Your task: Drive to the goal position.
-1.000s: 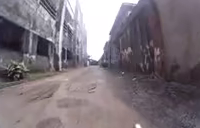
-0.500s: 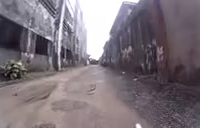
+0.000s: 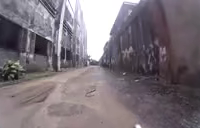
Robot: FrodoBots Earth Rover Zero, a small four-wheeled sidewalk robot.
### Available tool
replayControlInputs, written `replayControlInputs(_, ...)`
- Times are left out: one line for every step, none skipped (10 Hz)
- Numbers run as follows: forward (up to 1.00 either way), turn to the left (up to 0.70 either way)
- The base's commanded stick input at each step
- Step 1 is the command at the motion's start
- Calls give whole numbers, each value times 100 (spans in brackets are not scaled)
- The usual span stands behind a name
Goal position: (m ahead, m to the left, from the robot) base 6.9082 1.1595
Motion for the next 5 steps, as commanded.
replayControlInputs(30, 0)
replayControlInputs(30, 0)
replayControlInputs(30, 0)
replayControlInputs(30, 0)
replayControlInputs(30, 0)
